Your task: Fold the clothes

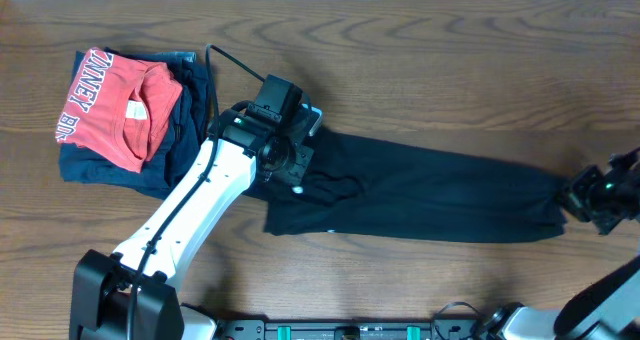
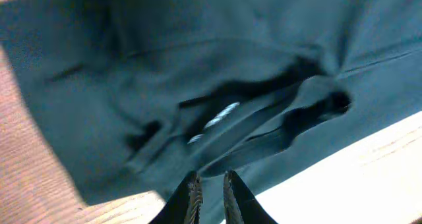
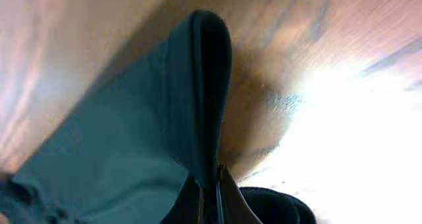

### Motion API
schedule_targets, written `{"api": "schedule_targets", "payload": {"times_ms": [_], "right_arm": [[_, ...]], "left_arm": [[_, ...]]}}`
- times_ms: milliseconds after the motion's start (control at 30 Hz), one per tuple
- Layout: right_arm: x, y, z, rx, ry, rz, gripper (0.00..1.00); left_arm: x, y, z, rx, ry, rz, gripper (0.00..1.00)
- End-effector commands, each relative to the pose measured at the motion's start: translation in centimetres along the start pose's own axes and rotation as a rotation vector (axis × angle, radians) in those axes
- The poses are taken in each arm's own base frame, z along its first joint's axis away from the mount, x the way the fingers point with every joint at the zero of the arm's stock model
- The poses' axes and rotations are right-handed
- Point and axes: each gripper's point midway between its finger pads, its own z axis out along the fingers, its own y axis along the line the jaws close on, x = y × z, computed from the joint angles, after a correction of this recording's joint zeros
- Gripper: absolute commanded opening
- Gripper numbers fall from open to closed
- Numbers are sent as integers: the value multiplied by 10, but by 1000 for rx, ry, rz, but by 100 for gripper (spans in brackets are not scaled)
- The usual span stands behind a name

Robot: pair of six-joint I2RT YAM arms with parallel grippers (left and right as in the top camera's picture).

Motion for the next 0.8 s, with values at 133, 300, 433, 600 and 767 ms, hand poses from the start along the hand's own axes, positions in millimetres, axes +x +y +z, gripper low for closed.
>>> {"api": "schedule_targets", "payload": {"times_ms": [133, 300, 433, 600, 767], "right_arm": [[21, 46, -21, 7, -41, -213, 1], [56, 87, -9, -1, 24, -393, 1], [80, 109, 1, 29, 39, -482, 1], [112, 143, 16, 1, 39, -592, 1], [152, 165, 36, -38, 64, -667, 3]], "left_arm": [[3, 3, 4, -8, 18, -1, 14], [3, 3, 4, -8, 19, -1, 14], [4, 2, 2, -8, 17, -1, 14], [1, 1, -8, -9, -9, 3, 14], [-4, -2, -24, -10, -62, 12, 14]]}}
